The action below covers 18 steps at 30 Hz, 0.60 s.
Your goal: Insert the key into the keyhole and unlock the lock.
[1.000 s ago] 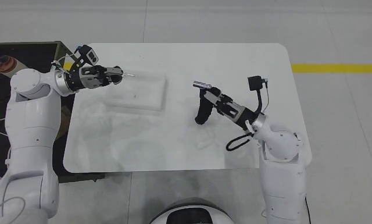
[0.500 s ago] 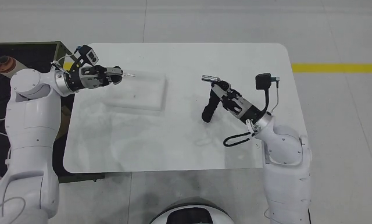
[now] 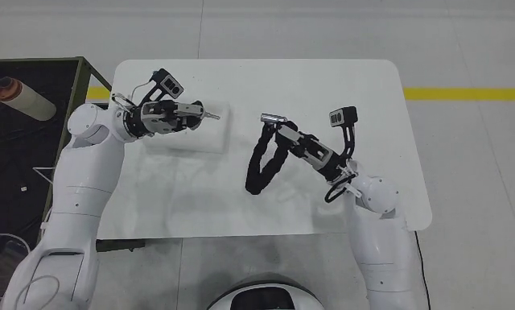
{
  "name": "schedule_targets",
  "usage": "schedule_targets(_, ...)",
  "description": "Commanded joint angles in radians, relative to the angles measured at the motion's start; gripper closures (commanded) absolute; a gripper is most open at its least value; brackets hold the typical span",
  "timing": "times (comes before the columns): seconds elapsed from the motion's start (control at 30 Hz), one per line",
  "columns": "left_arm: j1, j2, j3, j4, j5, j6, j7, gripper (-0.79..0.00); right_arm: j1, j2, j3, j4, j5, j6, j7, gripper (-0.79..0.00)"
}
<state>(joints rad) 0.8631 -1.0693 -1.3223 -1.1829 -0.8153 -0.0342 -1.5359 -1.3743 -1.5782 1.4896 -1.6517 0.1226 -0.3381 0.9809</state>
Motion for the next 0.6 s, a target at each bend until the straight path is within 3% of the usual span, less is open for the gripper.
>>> schedule_targets(0.0,-0.003,0.001,0.008,-0.012,0.028,-0.049,0.000,0.000,0.001,0.003,0.000,-0.005,-0.022,-0.012,0.001,0.000)
schedule_targets(0.33,-0.003,0.001,0.008,-0.012,0.028,-0.049,0.000,0.000,0.001,0.003,0.000,-0.005,-0.022,-0.012,0.001,0.000)
schedule_targets(0.43,0.082,0.007,-0.024,-0.116,0.110,-0.129,0.138,0.000,-0.070,0.006,-0.029,-0.070,0.018,0.013,0.006,0.000)
schedule_targets(0.57,0.135,0.006,-0.026,-0.198,0.222,-0.196,0.267,0.000,-0.087,0.013,-0.045,-0.109,-0.001,0.003,-0.030,0.000)
